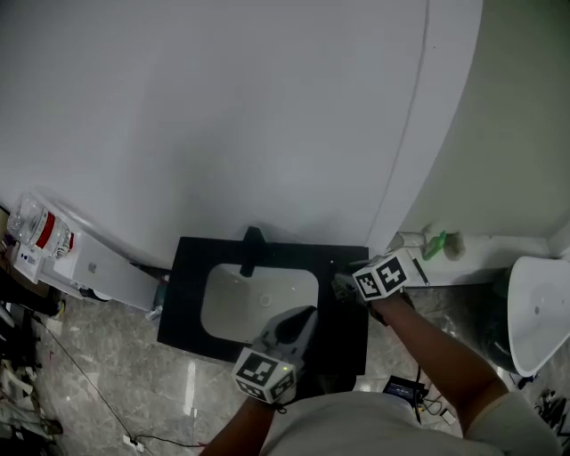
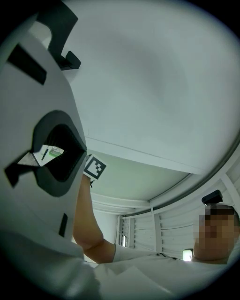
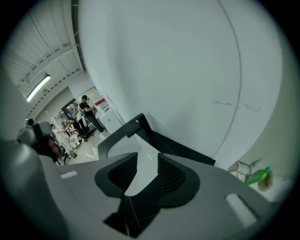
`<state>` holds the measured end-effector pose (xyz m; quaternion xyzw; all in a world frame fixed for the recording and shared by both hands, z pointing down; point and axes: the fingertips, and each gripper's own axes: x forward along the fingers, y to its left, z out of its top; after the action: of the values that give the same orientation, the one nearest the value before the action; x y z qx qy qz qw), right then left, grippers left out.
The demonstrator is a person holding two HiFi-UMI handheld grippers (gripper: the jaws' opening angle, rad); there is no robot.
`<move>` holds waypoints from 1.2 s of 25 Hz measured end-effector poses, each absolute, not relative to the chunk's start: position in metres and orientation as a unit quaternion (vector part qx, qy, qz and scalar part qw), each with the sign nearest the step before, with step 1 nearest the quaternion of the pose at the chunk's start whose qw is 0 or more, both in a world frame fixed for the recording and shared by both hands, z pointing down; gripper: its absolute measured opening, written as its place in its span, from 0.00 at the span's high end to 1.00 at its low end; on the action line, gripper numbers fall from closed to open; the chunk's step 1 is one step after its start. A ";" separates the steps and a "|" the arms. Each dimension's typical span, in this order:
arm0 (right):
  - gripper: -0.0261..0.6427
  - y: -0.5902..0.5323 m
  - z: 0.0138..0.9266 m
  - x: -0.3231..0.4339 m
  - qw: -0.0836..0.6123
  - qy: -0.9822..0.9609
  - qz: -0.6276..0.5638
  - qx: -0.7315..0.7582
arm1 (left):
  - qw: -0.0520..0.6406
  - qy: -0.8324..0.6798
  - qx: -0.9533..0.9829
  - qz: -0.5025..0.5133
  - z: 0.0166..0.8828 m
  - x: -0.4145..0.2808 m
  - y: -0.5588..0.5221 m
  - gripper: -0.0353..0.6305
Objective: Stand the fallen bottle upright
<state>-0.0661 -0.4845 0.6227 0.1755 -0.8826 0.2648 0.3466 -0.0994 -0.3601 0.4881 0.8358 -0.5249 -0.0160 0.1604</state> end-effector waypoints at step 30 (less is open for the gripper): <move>0.78 -0.576 0.873 -0.120 0.572 -0.709 0.375 0.175 | 0.229 -0.528 0.818 -0.006 0.552 -0.201 -0.403 0.93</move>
<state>-0.1199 -0.5757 0.8734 0.1747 -0.7088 0.3746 0.5716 -0.2014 -0.4035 0.5519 0.8178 -0.5281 -0.0057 0.2286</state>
